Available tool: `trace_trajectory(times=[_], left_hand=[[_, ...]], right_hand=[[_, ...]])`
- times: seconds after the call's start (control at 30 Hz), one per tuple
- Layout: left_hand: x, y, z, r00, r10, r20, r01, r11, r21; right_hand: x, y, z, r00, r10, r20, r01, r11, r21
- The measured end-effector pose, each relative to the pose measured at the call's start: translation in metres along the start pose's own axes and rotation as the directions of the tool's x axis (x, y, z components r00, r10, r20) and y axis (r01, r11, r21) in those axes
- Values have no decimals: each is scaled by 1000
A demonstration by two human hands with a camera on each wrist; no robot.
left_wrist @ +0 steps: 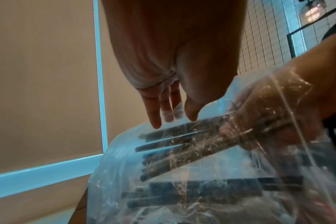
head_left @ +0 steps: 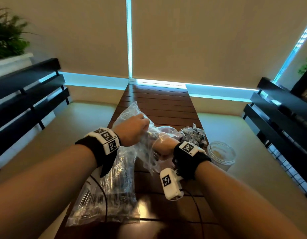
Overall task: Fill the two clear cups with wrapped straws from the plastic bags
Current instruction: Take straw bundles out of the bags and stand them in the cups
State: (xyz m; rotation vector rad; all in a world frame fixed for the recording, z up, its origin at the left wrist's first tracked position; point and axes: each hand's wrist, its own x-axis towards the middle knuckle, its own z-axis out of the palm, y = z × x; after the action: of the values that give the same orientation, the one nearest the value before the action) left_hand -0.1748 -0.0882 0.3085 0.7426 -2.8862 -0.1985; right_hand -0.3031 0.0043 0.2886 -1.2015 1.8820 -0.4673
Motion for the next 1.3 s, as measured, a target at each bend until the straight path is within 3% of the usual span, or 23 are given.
trace_trajectory(times=[0.1,0.27,0.37,0.47,0.57,0.67,0.73,0.8,0.9,1.0,1.1,1.17,1.23,1.3], left_hand=[[12,-15,6,998,-64,-11,64,997,39],[28,-25,5,984,-180,15,180,984,10],[26,-9,4,992,-38,124,38,999,0],[28,10,11,973,84,214,-110,988,113],[34,13,18,993,94,73,-103,985,136],[33,10,15,994,87,-69,-81,993,82],[31,4,9,990,48,-131,-53,998,-33],[29,3,5,989,20,-144,-35,994,-106],[28,11,0,988,16,-154,-48,977,-209],[30,16,0,988,0,-153,-41,964,-262],[32,10,2,996,-23,-84,-1,960,-281],[32,7,3,996,-47,-71,24,956,-291],[32,11,2,990,-37,-136,-7,950,-311],[30,22,-1,986,-18,-167,-44,932,-360]], right_hand=[[1,3,-16,996,13,-88,-19,997,-70],[-4,12,-40,995,92,-34,-84,976,199],[-1,15,-48,995,93,42,-102,931,350],[-2,15,-52,988,70,137,-122,902,415],[-13,12,-50,992,-39,120,-27,863,504],[-23,16,-46,977,-211,39,133,736,664],[-21,22,-39,934,-335,-125,338,715,612],[-17,22,-28,849,-387,-358,511,775,372],[-10,16,-13,714,-331,-617,577,778,250],[-12,8,-10,599,-260,-758,562,811,165],[-13,5,-15,452,-171,-876,640,746,184],[-14,0,-19,464,-117,-878,683,678,271],[-10,-5,-15,537,-133,-833,694,631,347],[-3,-13,-10,595,-84,-799,610,695,381]])
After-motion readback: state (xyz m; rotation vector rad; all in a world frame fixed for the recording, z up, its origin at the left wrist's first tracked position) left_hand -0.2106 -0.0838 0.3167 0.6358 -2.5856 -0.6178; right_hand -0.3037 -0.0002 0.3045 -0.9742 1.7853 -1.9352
